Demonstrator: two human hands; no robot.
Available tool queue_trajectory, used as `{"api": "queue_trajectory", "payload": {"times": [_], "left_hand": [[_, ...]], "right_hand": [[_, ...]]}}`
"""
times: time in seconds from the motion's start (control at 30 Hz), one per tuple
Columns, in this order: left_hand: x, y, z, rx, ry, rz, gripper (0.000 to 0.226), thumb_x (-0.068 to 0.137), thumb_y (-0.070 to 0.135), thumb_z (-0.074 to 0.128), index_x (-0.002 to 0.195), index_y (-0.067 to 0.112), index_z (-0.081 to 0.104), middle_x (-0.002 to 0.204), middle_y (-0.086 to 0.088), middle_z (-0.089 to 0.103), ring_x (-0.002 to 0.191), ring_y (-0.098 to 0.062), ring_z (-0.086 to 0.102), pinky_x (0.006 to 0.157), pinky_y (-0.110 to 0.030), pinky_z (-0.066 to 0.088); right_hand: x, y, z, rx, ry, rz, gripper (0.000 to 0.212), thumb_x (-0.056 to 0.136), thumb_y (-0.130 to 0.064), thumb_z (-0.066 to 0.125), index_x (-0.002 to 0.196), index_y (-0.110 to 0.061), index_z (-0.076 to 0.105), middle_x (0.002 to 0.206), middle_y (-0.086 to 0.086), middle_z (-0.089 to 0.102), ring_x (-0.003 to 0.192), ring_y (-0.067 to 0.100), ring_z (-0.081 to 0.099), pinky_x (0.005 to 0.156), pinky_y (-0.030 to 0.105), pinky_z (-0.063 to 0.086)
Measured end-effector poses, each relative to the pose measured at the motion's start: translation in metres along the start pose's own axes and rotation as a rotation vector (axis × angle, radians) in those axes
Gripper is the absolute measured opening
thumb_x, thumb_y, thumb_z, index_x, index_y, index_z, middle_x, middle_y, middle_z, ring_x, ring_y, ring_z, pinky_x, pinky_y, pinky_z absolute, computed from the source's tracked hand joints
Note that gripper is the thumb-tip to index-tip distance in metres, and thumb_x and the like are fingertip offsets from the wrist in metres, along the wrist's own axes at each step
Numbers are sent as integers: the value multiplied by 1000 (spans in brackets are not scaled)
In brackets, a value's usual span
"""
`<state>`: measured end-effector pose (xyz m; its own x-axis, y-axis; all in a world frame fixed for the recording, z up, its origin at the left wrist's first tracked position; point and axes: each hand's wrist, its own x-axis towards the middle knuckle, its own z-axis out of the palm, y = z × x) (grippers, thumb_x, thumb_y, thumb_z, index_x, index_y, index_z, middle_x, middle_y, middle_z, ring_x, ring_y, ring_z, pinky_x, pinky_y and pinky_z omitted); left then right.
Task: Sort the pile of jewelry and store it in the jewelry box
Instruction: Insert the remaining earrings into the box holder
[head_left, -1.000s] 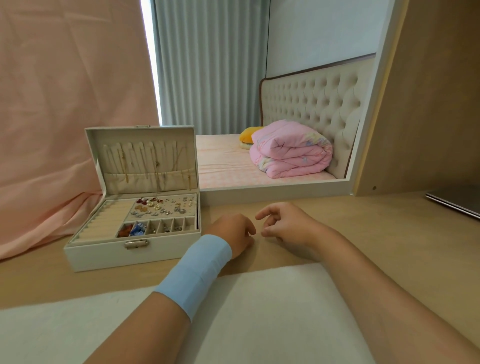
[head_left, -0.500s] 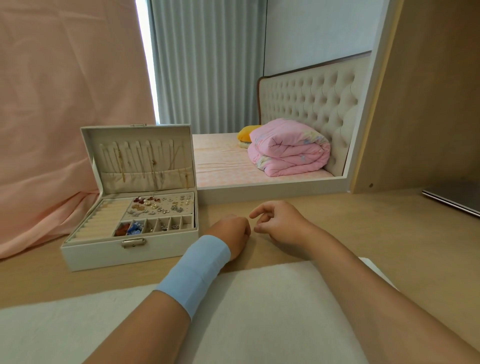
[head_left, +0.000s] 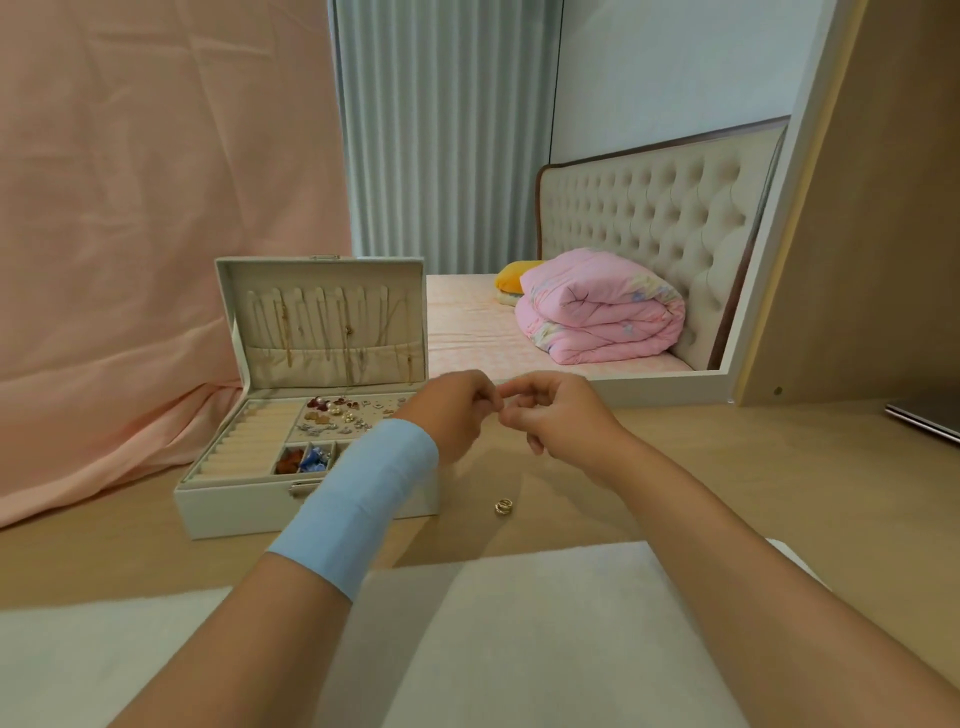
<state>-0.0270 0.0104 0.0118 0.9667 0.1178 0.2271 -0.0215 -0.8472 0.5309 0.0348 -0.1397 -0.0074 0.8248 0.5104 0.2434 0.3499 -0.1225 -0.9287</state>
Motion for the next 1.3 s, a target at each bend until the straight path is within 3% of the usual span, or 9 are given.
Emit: {"api": "queue_trajectory", "payload": {"times": [0.17,0.33,0.47,0.63,0.83,1.0,1.07,1.2,1.3], "left_hand": [[1,-41,-42,-177,107,-82,16,101,22,50,91,22,62,73,-1,63,64,-16,61,64,-29,53],[-2,-89,-67,-420,265,-130,14,101,15,50,95,16,62,89,-1,69,74,-14,66,57,-23,52],[-1,-107,-77,-531,282,-125,10,95,6,59,98,13,66,83,-3,72,63,-10,64,53,-24,54],[0,-114,-80,-570,242,-115,12,91,7,66,94,16,74,81,-3,75,59,-10,63,49,-21,51],[2,-116,-86,-487,249,-44,6,86,16,74,91,19,77,74,-7,74,59,-14,63,56,-28,53],[2,-114,-90,-451,275,48,3,88,14,72,87,16,75,71,-11,70,58,-17,59,51,-30,49],[1,-110,-93,-477,269,66,4,90,11,69,90,11,73,71,-7,69,56,-12,58,49,-24,48],[-1,-106,-95,-611,196,51,8,94,11,63,92,8,71,74,-1,68,60,-12,57,51,-20,48],[-4,-105,-99,-763,96,17,12,96,13,60,87,9,68,67,3,64,59,-10,54,52,-19,45]], "right_hand": [[25,-16,39,10,-2,-8,19,90,0,69,103,-14,73,79,7,62,43,11,45,40,14,36],[55,-28,76,46,-17,-28,20,89,0,71,104,-15,73,88,10,63,40,3,49,39,13,36],[75,-32,95,62,-6,-44,20,88,-3,73,102,-17,74,90,9,70,42,13,49,40,15,38],[83,-31,106,129,24,-38,21,86,-10,78,103,-21,74,81,5,75,43,12,51,44,16,41],[80,-34,106,195,-1,-6,18,86,-15,78,102,-22,73,91,5,79,46,12,47,49,20,38],[81,-39,106,216,-38,15,15,87,-19,78,101,-22,74,96,5,79,48,9,48,50,22,36],[79,-42,103,191,-57,-19,9,87,-20,79,95,-23,76,95,4,79,49,8,49,51,22,38],[77,-50,100,143,-56,-190,14,85,-8,78,85,-22,77,70,-8,71,49,9,48,47,17,40],[77,-56,97,47,-27,-316,18,81,-4,81,85,-21,79,73,6,72,51,15,49,50,23,45]]}}
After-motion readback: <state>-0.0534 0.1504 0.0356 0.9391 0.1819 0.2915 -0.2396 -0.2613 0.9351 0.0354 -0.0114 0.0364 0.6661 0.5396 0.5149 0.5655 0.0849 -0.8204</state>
